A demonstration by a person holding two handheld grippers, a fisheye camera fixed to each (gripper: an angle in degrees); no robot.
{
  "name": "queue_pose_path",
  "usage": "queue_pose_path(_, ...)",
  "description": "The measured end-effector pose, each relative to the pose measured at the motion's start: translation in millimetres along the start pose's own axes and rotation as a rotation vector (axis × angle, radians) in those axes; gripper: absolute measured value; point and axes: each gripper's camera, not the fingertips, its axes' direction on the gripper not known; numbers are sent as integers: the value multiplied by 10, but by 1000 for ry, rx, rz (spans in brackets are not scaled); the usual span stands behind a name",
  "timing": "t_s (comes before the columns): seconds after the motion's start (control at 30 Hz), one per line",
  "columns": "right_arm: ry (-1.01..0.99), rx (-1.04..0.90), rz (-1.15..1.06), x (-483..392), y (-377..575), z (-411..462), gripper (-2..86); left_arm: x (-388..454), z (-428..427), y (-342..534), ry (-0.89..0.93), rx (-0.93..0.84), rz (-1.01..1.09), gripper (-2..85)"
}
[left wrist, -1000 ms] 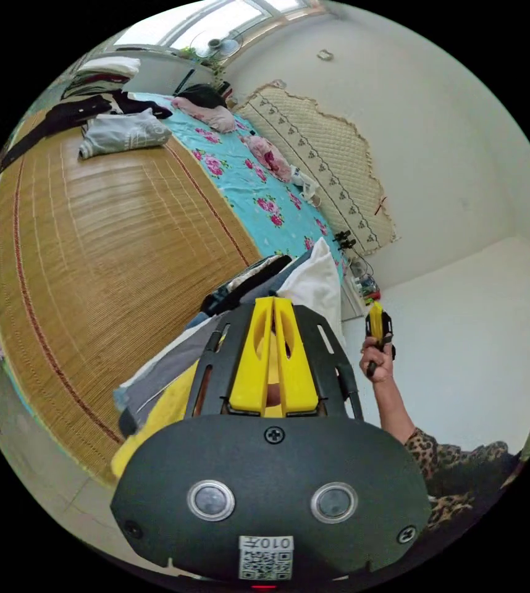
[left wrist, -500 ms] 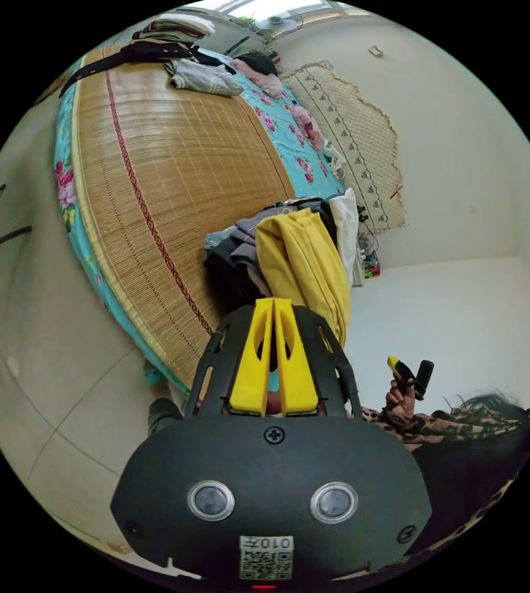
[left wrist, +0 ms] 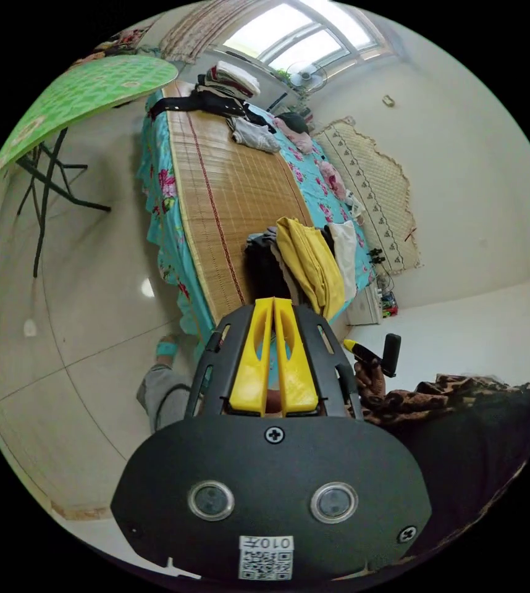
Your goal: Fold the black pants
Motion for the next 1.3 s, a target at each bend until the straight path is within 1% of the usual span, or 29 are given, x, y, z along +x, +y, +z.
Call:
queue_pose_path(0.07,9,-4,-25,-130,-6,119,23,-122,-105,48,70,0,-20,-1)
queue_pose_path(0.13,58,-4,-57,-289,-25,245,23,-263,-253,-13,182,16,-24,-1)
queue_pose_path(0.23,108,28,-48,-471,-91,506,24,-430,-528,-188,222,28,10,-1)
queue_pose_path(0.33,85,111,-8,-652,-159,855,24,-658,-910,-390,244,40,93,-1)
queue_pose_path(0.43,32,169,51,-865,-221,1403,24,-1028,-1353,-623,245,60,117,-1)
queue_pose_path(0.5,-94,137,106,-922,-315,2000,24,-1279,-1672,-742,268,109,110,-1)
queue_pose_path(0.57,-132,107,136,-953,-344,2430,24,-1522,-1989,-845,286,160,78,-1)
queue_pose_path(0.63,-133,84,145,-1003,-316,2776,25,-1764,-2378,-987,290,211,56,-1)
queue_pose_path(0.73,-82,42,140,-1100,-143,3166,25,-1916,-2776,-1145,270,256,57,-1)
queue_pose_path(0.77,-51,1,136,-1096,-51,3299,25,-1929,-2839,-1171,263,262,58,-1)
queue_pose_path(0.87,13,-89,177,-872,219,3643,25,-1939,-3093,-1226,260,298,25,-1)
queue_pose_path(0.93,-49,-84,203,-680,395,3826,26,-1827,-3261,-1172,264,321,0,-1)
queue_pose_path(0.97,-112,-58,214,-561,517,3936,26,-1787,-3298,-1151,262,320,-7,-1)
queue_pose_path(1.1,-271,51,265,-153,989,4313,26,-1501,-3517,-1063,215,260,-29,-1)
queue_pose_path(1.2,-346,61,276,143,1310,4583,27,-1356,-3724,-1053,155,278,-65,-1)
queue_pose_path(1.3,-364,42,284,491,1586,4809,29,-1208,-3902,-1088,163,328,-74,-1)
